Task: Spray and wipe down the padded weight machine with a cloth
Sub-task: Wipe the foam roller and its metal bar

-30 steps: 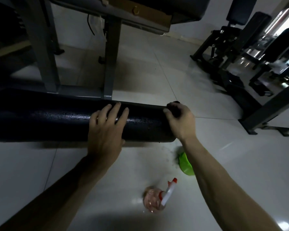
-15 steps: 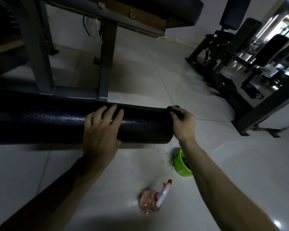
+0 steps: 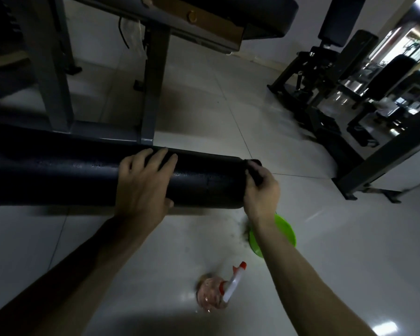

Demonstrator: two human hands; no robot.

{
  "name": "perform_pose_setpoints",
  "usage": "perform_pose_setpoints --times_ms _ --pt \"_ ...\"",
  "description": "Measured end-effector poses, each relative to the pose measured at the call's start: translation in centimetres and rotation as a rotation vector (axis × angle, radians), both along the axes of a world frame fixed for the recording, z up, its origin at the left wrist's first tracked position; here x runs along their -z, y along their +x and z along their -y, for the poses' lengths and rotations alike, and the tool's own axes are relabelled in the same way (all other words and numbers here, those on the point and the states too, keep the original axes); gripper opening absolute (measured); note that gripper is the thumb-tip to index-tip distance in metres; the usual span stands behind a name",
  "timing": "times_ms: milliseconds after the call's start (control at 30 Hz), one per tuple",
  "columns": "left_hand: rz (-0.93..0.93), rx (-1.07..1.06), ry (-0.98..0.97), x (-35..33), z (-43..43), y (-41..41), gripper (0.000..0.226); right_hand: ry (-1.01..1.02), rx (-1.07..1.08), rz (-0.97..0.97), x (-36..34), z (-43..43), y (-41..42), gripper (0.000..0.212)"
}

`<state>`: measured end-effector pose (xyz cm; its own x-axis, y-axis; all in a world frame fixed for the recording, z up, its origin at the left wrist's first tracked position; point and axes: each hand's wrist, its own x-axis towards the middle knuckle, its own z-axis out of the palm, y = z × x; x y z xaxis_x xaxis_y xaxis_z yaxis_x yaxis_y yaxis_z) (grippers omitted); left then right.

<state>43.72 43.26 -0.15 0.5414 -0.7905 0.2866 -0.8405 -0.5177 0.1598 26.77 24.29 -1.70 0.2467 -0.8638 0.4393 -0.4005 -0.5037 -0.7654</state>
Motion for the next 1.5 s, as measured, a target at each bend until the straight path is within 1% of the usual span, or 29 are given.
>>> perform_pose_setpoints --times_ms 67,133,233,267,367,400,467,500,567,667,733,800,900,1000,1067,1133,1167,1200,1267,1333,1367,1433,1500 --pt "-0.015 0.026 -0.001 -0.8 0.2 0.7 0.107 -0.168 -0.084 -0.075 1.6 -2.8 -2.3 0.04" --pt "-0.025 0.044 -0.02 -1.0 0.4 0.9 0.106 -0.264 -0.105 -0.123 2.3 -3.0 -3.5 0.047" --pt "-0.018 0.039 -0.037 -0.5 0.1 0.5 0.106 -0.208 -0.01 -0.106 1.5 -3.1 -0.2 0.044" --pt "-0.018 0.035 -0.047 -0.2 0.1 0.4 0.108 -0.204 -0.044 -0.115 1.1 -4.2 1.9 0.045" --pt "-0.027 0.021 -0.117 0.5 0.0 0.4 0.108 -0.263 -0.324 -0.2 -0.1 -8.9 7.9 0.052" --pt "-0.02 0.03 -0.145 0.6 -0.2 0.6 0.106 -0.275 -0.403 -0.228 -0.3 -9.7 8.7 0.053" --pt "-0.005 0.06 -0.146 0.4 -1.1 1.1 0.115 -0.327 -0.498 -0.306 -0.7 -8.9 7.7 0.057" --pt "0.006 0.068 -0.133 0.2 -1.9 1.6 0.121 -0.359 -0.499 -0.352 -0.9 -7.7 6.2 0.061" --pt "0.029 0.04 -0.116 0.1 -4.0 3.0 0.122 -0.382 -0.388 -0.397 -0.9 -4.7 2.4 0.065" --pt "0.036 -0.045 -0.117 0.6 -7.1 5.4 0.114 -0.274 -0.119 -0.344 -1.1 -2.2 -1.2 0.059" --pt "0.023 -0.063 -0.106 0.7 -8.2 6.0 0.111 -0.223 -0.04 -0.31 -0.7 -3.4 0.5 0.056" --pt "0.013 -0.068 -0.113 0.7 -8.2 5.7 0.11 -0.228 -0.074 -0.284 -0.4 -6.1 4.0 0.056" --pt "-0.014 -0.063 -0.135 0.7 -8.0 5.6 0.109 -0.292 -0.202 -0.276 -1.0 -10.9 10.7 0.058" --pt "-0.003 -0.022 -0.233 1.4 -8.7 6.5 0.106 -0.368 -0.361 -0.316 -1.8 -15.7 16.1 0.052" --pt "0.02 -0.028 -0.312 1.7 -9.7 7.3 0.103 -0.449 -0.516 -0.341 -1.9 -16.8 16.6 0.051" --pt "0.014 -0.089 -0.308 1.6 -11.2 8.4 0.11 -0.523 -0.626 -0.383 -2.1 -15.4 14.9 0.057" --pt "0.0 -0.133 -0.302 1.5 -11.9 8.9 0.114 -0.532 -0.623 -0.394 -2.4 -14.0 13.6 0.059" --pt "-0.014 -0.178 -0.301 1.5 -12.6 9.4 0.117 -0.507 -0.577 -0.391 -2.6 -12.4 12.3 0.06" --pt "-0.045 -0.246 -0.309 1.6 -13.8 10.2 0.123 -0.412 -0.428 -0.368 -3.0 -9.8 10.1 0.059" --pt "-0.076 -0.284 -0.336 2.0 -14.7 10.5 0.128 -0.341 -0.285 -0.334 -2.9 -9.6 9.5 0.055" --pt "-0.083 -0.301 -0.351 2.0 -15.0 10.7 0.13 -0.319 -0.248 -0.32 -2.7 -10.5 10.1 0.055" --pt "-0.135 -0.352 -0.375 2.0 -15.5 10.6 0.136 -0.319 -0.242 -0.317 -2.1 -13.2 12.0 0.058" --pt "-0.25 -0.401 -0.434 2.0 -16.5 11.0 0.141 -0.342 -0.321 -0.317 -1.9 -16.6 15.2 0.06"
